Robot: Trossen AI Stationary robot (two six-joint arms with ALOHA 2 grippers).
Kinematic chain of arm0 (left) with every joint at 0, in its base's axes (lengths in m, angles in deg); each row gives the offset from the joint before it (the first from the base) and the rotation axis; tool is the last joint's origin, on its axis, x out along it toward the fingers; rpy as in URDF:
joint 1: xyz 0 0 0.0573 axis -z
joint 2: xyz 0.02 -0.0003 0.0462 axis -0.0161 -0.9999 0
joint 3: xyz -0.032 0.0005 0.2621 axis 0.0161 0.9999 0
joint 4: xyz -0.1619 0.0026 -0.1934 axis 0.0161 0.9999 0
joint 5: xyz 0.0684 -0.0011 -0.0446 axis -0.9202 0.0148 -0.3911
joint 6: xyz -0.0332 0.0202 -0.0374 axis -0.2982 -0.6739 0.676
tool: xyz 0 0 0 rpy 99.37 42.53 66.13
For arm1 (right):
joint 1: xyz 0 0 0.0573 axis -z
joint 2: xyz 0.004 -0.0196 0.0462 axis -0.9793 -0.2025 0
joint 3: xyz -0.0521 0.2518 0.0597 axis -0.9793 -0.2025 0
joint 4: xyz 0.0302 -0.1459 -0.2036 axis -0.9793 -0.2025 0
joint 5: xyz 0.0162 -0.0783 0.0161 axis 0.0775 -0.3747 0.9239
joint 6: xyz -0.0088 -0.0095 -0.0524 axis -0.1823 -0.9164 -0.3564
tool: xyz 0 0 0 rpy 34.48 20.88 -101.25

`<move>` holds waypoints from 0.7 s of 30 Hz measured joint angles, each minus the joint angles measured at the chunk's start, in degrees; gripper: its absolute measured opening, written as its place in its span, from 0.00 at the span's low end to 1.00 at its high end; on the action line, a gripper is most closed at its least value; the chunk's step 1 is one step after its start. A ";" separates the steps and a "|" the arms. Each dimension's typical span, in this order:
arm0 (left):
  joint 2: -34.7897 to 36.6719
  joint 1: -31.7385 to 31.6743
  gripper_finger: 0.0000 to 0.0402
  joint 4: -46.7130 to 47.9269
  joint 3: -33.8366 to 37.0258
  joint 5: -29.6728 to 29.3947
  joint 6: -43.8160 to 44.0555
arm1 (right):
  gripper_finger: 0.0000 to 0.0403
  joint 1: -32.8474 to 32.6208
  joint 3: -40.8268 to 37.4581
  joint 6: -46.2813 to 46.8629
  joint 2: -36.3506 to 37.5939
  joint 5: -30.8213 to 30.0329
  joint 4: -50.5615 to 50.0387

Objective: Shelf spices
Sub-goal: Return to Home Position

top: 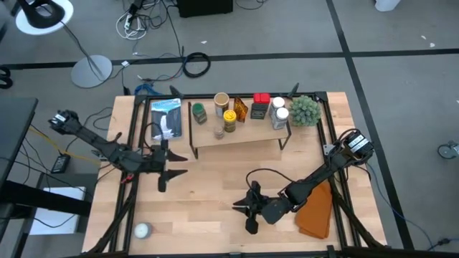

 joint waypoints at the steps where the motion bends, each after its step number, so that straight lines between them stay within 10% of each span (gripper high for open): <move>1: 1.76 -0.24 0.55 -2.25 2.29 0.89 -0.05 | 0.16 0.00 0.00 0.02 0.00 0.55 -0.02; 21: 33.21 -12.09 0.55 4.26 12.31 19.20 -6.89 | 0.16 -0.08 0.00 1.03 0.02 3.92 0.29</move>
